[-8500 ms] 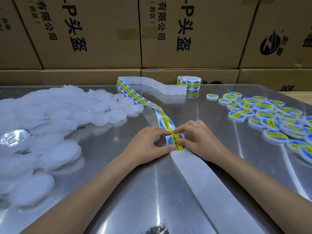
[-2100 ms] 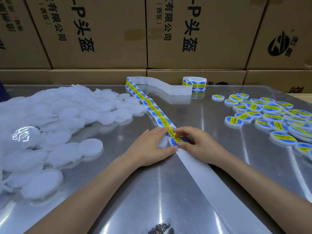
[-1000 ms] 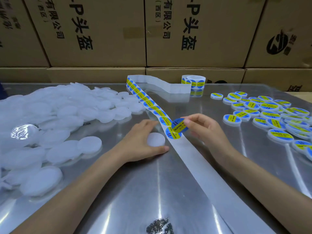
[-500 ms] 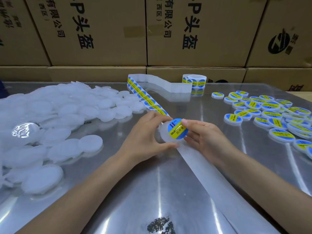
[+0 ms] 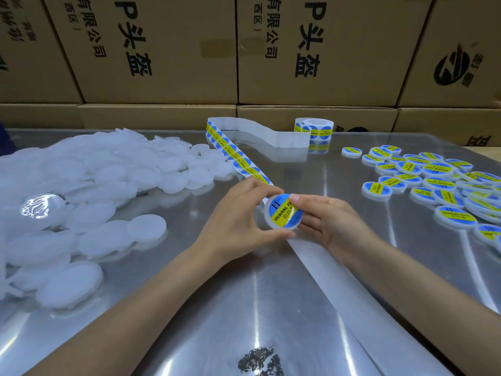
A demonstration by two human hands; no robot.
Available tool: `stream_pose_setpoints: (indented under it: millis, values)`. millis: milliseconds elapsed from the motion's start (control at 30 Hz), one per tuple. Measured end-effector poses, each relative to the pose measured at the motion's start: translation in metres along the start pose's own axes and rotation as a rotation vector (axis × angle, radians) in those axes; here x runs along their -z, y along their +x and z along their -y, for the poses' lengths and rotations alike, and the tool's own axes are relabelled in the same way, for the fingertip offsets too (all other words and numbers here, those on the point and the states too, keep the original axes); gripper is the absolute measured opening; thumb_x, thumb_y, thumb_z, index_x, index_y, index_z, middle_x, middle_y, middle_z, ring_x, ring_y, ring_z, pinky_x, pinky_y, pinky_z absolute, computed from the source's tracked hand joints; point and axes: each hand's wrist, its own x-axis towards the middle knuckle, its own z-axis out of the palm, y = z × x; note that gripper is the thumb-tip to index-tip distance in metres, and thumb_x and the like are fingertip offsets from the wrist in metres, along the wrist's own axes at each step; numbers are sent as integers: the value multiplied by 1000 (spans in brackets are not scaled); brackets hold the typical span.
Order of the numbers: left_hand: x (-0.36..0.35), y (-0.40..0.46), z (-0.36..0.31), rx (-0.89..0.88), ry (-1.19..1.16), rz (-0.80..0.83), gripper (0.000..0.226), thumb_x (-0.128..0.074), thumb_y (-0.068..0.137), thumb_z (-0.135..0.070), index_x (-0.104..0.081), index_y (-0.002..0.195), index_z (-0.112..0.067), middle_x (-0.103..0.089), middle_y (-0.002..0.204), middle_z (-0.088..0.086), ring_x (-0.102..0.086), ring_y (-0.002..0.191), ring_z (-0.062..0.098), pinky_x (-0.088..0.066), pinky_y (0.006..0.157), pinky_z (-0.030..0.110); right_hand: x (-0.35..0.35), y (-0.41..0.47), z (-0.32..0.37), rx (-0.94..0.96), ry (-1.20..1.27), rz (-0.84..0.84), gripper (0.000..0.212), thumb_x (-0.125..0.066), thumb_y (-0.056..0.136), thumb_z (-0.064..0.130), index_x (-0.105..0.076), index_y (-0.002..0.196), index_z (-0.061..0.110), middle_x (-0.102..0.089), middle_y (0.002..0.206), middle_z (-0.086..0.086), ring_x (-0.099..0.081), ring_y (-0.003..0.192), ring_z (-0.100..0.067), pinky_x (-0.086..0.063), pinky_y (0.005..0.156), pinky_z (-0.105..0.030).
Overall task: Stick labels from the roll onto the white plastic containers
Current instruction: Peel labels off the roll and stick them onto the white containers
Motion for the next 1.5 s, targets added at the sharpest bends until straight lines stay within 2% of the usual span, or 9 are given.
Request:
stream_pose_setpoints:
  millis: [367, 667, 767, 867, 967, 1067, 1133, 1367, 1500]
  values:
    - [0, 0, -5, 42, -16, -23, 59, -85, 62, -45, -66, 112, -20, -63, 104, -6, -55, 89, 7, -47, 81, 28, -4, -4, -1, 69, 32, -24, 21, -67, 83, 19, -70, 96, 3, -74, 92, -13, -70, 80, -17, -57, 73, -22]
    - [0, -1, -11, 86, -48, -118, 49, -86, 58, -45, -69, 101, -28, -64, 94, -15, -54, 77, 4, -42, 70, 13, -11, -6, -2, 470, -217, -149, 2, -72, 80, 9, -70, 82, 9, -74, 78, 1, -68, 69, -4, -49, 62, -12]
    - [0, -1, -11, 66, -53, -119, 50, -87, 58, -44, -69, 100, -25, -63, 95, -14, -53, 78, 2, -43, 71, 15, -9, -4, -1, 566, -417, -157, 35, -75, 78, 16, -64, 106, 33, -65, 113, 12, -66, 81, -1, -51, 69, -14]
    - [1, -3, -12, 30, -63, -105, 50, -88, 58, -41, -69, 100, -22, -64, 96, -10, -51, 80, -3, -45, 73, 17, -5, -5, 5, 555, -527, -224, 85, -81, 68, 31, -26, 130, 54, -40, 129, 16, -60, 90, 1, -50, 72, -16]
    - [1, 0, -16, -15, -69, -102, 50, -87, 60, -39, -68, 102, -20, -64, 97, -7, -54, 84, 1, -46, 76, 23, -7, -9, 6, 433, -453, -128, 66, -72, 59, 54, -43, 115, 38, -59, 107, 7, -62, 78, -9, -50, 61, -19]
    - [1, -1, -19, -78, -78, -84, 49, -84, 61, -32, -67, 104, -16, -65, 98, -3, -58, 88, 9, -47, 79, 29, -12, -8, 4, 344, -515, 33, 40, -83, 62, 43, -60, 86, 20, -62, 62, 12, -55, 53, -1, -43, 47, -13]
    - [0, -2, -18, -96, -72, -84, 52, -86, 60, -36, -68, 104, -14, -66, 98, -1, -57, 87, 8, -47, 79, 28, -13, -9, 5, 318, -522, 59, 25, -77, 74, 34, -61, 72, 14, -54, 47, 7, -47, 40, -3, -38, 39, -13]
    - [-2, -2, -20, -42, -163, -89, 56, -86, 59, -41, -68, 106, -18, -65, 100, -3, -59, 93, 10, -48, 81, 27, -11, -12, 11, 199, -354, 51, 65, -33, 96, 52, -66, 51, 19, -57, 41, -6, -56, 36, -15, -42, 39, -16]
    - [-1, -4, -20, -84, -64, 1, 61, -72, 75, -39, -58, 127, -11, -59, 125, -4, -54, 117, 10, -42, 100, 29, -10, -6, 10, 32, -188, -23, 73, -31, 95, 59, -68, 48, 16, -53, 40, -11, -46, 30, -17, -36, 36, -15]
